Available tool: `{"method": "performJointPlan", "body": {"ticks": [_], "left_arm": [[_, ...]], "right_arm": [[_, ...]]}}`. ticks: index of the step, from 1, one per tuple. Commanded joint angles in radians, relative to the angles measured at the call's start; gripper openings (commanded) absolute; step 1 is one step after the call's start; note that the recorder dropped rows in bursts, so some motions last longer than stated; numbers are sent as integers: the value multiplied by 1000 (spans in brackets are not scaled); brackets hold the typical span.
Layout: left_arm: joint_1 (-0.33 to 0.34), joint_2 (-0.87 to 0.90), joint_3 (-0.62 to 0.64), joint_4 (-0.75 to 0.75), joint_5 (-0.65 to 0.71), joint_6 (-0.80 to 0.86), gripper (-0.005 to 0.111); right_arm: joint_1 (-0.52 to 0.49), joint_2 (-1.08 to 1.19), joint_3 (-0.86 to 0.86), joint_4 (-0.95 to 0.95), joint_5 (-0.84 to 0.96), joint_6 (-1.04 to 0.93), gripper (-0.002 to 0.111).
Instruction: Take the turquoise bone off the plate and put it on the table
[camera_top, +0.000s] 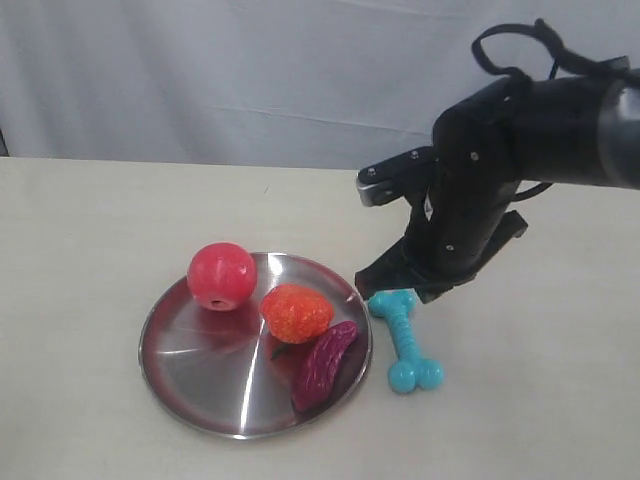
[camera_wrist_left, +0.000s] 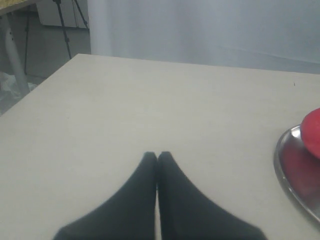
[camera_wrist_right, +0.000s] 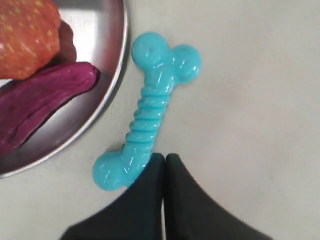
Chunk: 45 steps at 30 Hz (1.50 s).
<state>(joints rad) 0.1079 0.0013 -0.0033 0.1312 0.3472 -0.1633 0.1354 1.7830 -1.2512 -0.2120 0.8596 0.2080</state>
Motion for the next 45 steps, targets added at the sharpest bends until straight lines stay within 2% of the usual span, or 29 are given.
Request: {"method": "performJointPlan", "body": {"ticks": [1, 13, 21, 24, 28, 37, 45], "left_arm": [[-7, -1, 3, 0, -1, -2, 0], [-7, -1, 3, 0, -1, -2, 0], [-7, -1, 3, 0, -1, 2, 0], [-7, -1, 3, 0, -1, 2, 0], [-7, -1, 3, 0, -1, 2, 0], [-7, -1, 3, 0, -1, 2, 0], [-7, -1, 3, 0, -1, 2, 0]], "right_arm": [[-2, -109, 51, 1, -87, -15, 0], [-2, -564, 472, 1, -547, 27, 0], [-2, -867, 748, 6, -749, 43, 0], [-2, -971, 820, 93, -773, 46, 0], [-2, -1080, 862, 212, -773, 57, 0], [-2, -1233, 869, 212, -773, 57, 0], [-2, -1268, 869, 212, -773, 57, 0]]}}
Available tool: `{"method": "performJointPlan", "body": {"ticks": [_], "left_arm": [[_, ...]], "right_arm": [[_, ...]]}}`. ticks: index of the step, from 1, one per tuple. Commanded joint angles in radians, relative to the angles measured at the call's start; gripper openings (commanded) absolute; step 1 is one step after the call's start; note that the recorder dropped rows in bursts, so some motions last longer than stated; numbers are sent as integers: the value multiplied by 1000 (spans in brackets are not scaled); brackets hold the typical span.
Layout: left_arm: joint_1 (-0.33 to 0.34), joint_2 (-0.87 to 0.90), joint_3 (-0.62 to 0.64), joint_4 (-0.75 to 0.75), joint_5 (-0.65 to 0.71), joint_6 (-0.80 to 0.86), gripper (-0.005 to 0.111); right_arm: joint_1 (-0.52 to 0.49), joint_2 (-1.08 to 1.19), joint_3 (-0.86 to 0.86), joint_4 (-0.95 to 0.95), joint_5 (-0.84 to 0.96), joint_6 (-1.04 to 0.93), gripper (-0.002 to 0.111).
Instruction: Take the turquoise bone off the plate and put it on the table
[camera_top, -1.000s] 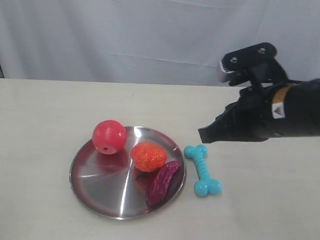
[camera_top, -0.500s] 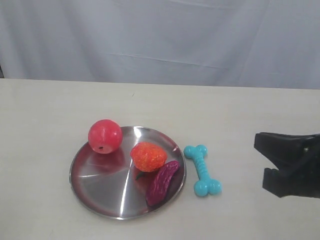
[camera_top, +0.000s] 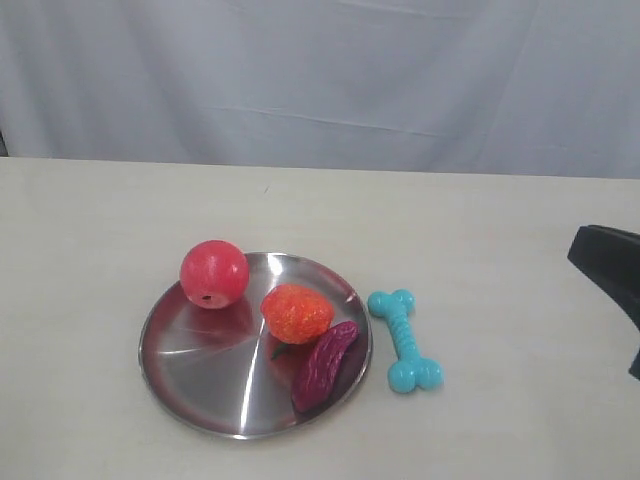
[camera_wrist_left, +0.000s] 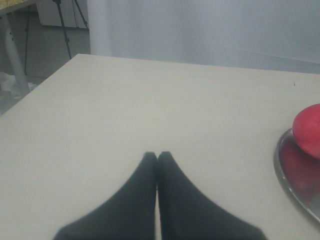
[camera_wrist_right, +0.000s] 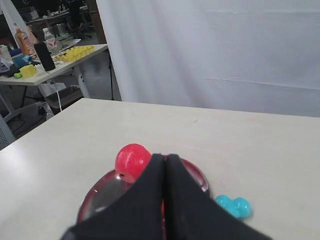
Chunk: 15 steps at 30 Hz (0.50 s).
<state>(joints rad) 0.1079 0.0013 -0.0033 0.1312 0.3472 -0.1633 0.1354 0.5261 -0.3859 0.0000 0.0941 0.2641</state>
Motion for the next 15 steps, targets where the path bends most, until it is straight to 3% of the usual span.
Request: {"method": "performJointPlan", "body": {"ticks": [1, 8, 15], "left_arm": [[-7, -1, 3, 0, -1, 2, 0], [-7, -1, 3, 0, -1, -2, 0], [-7, -1, 3, 0, -1, -2, 0]], "right_arm": [[-2, -11, 4, 0, -7, 1, 0], [-15, -18, 4, 0, -7, -3, 0], [-142, -97, 4, -7, 67, -3, 0]]}}
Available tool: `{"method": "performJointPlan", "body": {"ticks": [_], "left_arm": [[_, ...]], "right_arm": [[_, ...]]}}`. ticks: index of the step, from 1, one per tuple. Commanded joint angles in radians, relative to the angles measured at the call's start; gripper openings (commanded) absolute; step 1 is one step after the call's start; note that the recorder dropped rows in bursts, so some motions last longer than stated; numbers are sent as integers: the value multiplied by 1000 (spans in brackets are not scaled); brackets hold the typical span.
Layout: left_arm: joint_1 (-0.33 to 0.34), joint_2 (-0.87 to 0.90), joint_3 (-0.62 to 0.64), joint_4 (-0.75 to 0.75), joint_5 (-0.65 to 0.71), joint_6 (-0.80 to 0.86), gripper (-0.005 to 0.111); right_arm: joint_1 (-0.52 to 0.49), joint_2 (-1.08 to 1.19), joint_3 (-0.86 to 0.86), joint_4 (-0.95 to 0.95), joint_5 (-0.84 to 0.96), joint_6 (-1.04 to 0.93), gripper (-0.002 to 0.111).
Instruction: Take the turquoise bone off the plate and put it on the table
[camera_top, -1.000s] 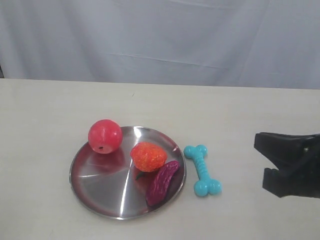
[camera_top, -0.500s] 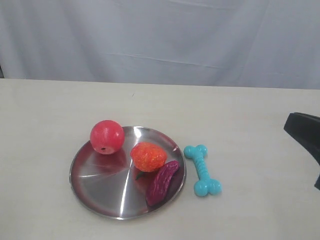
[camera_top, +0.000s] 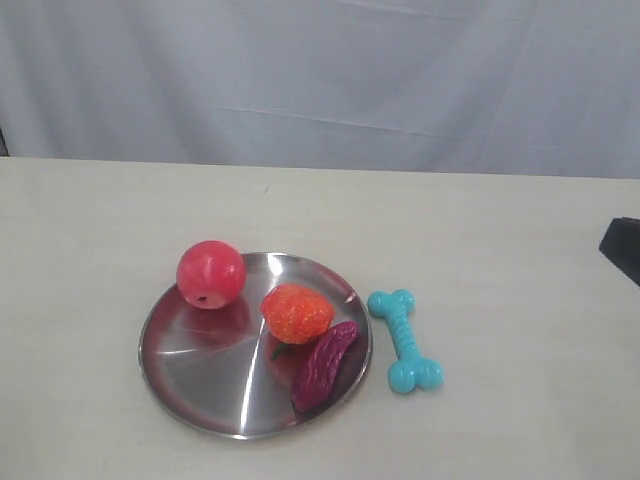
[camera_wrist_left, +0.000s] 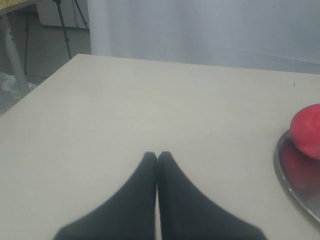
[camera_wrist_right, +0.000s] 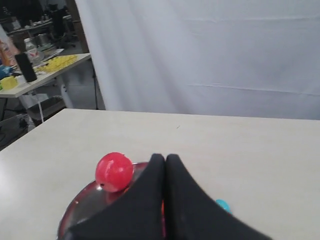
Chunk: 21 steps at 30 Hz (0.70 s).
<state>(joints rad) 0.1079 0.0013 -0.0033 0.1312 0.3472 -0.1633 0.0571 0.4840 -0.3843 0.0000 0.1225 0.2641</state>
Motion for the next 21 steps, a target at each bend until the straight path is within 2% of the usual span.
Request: {"method": "performJointPlan", "body": {"ticks": [1, 5, 11, 17, 21], "left_arm": [[-7, -1, 3, 0, -1, -2, 0], [-7, -1, 3, 0, -1, -2, 0], [-7, -1, 3, 0, -1, -2, 0], [-7, -1, 3, 0, -1, -2, 0], [-7, -1, 3, 0, -1, -2, 0]], "right_arm": [[-85, -72, 2, -10, 45, -15, 0], [-184, -157, 2, -10, 73, -114, 0], [-310, -240, 2, -20, 165, -134, 0], [-336, -271, 2, -92, 249, -134, 0], [-336, -278, 14, -126, 241, -134, 0]]}}
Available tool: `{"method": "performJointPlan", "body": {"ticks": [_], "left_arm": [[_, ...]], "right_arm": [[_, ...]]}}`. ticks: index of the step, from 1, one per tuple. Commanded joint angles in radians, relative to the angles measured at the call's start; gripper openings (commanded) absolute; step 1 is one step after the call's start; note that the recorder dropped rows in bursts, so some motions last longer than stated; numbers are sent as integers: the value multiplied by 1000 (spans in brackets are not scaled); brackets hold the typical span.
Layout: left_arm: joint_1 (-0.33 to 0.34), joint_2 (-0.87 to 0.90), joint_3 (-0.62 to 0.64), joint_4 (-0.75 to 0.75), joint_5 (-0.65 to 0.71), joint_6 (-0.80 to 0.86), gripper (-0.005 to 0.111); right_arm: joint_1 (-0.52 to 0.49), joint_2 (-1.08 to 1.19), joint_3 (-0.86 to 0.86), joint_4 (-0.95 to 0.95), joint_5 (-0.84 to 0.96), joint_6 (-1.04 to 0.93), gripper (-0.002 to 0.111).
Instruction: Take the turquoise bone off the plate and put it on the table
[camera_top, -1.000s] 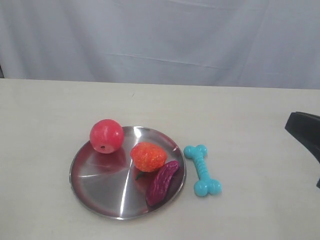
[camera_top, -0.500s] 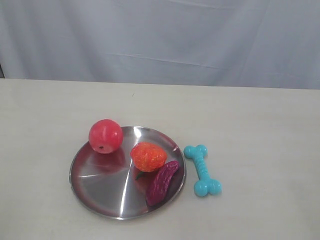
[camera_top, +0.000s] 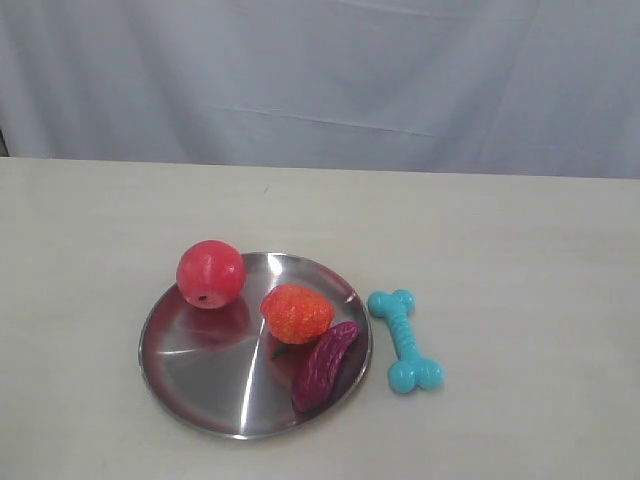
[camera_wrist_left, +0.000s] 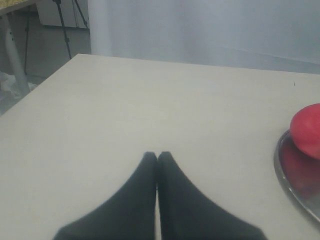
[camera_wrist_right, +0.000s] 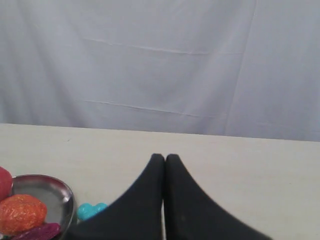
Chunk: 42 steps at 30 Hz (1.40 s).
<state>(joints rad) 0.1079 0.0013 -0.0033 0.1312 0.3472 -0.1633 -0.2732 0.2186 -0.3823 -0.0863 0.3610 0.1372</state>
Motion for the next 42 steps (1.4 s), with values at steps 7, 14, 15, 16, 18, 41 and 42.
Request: {"method": "performJointPlan", "body": {"ticks": [7, 14, 15, 16, 18, 41, 42], "left_arm": [[-7, -1, 3, 0, -1, -2, 0], [-7, -1, 3, 0, -1, -2, 0], [-7, -1, 3, 0, -1, -2, 0], [-7, -1, 3, 0, -1, -2, 0], [-7, -1, 3, 0, -1, -2, 0], [-7, -1, 3, 0, -1, -2, 0], [-7, -1, 3, 0, -1, -2, 0]], "right_arm": [[-6, -69, 146, -47, -115, -3, 0], [-6, -70, 236, -47, -154, 54, 0], [-6, -70, 244, -47, -154, 54, 0], [-6, -70, 246, -47, -151, 54, 0], [-6, -70, 246, -47, -143, 54, 0], [-6, -74, 308, -47, -215, -75, 0], [-6, -74, 313, -44, -215, -75, 0]]}}
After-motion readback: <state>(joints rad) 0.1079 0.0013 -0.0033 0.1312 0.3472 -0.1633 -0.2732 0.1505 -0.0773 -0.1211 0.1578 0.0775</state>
